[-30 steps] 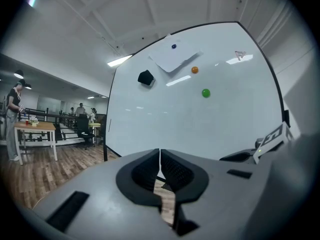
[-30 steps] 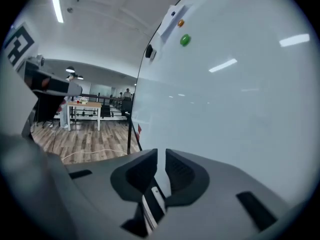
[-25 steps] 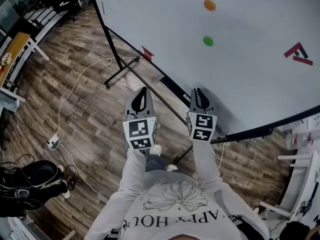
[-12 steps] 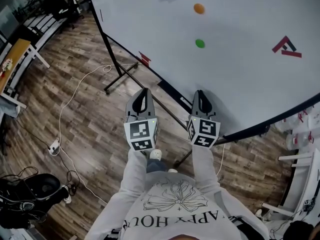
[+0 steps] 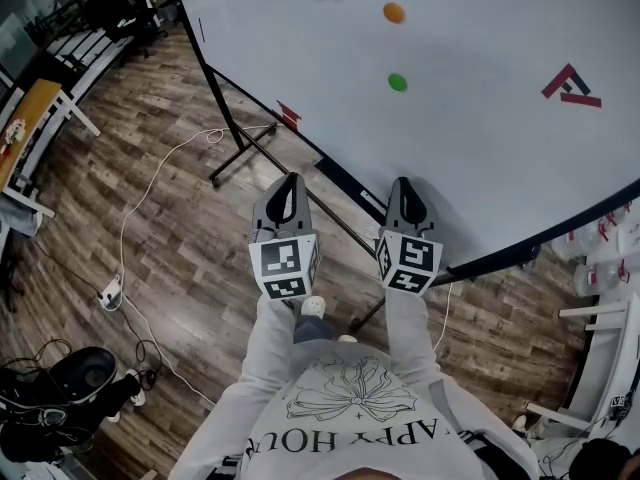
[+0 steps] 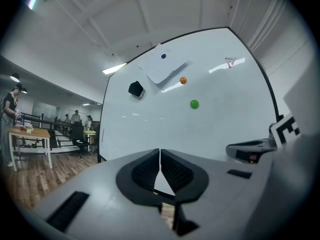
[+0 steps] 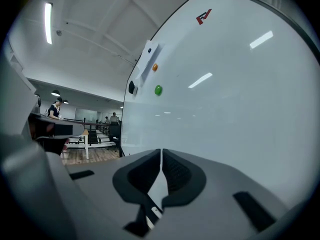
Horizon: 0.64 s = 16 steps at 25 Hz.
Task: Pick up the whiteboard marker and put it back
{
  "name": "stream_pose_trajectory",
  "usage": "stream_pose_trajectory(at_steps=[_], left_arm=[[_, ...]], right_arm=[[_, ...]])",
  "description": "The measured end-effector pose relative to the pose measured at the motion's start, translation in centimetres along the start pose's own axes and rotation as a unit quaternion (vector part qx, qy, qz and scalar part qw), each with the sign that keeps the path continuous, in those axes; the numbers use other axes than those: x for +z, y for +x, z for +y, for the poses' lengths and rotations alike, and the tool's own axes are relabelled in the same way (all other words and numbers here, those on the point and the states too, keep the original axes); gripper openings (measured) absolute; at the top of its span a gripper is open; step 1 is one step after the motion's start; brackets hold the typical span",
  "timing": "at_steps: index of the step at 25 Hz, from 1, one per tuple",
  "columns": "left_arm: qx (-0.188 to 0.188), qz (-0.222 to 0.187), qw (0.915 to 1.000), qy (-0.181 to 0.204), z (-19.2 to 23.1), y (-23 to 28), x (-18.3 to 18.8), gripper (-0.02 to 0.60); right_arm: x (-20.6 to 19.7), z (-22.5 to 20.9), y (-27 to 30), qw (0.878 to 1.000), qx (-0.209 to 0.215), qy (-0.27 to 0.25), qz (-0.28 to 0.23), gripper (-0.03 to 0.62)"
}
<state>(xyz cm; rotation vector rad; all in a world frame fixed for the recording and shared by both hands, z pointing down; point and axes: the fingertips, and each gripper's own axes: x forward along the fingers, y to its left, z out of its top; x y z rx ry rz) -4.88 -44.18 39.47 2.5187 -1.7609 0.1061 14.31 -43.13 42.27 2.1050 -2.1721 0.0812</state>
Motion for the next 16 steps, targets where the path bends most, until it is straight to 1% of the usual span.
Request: stream_pose_trajectory(at_steps=[16], left_arm=[[0.000, 0.001, 1.0000, 0.003, -0.28, -0.13, 0.17, 0.009]], right_arm=[[0.07, 0.02, -0.29, 1.000, 0.003, -0.003, 0.000, 0.012]])
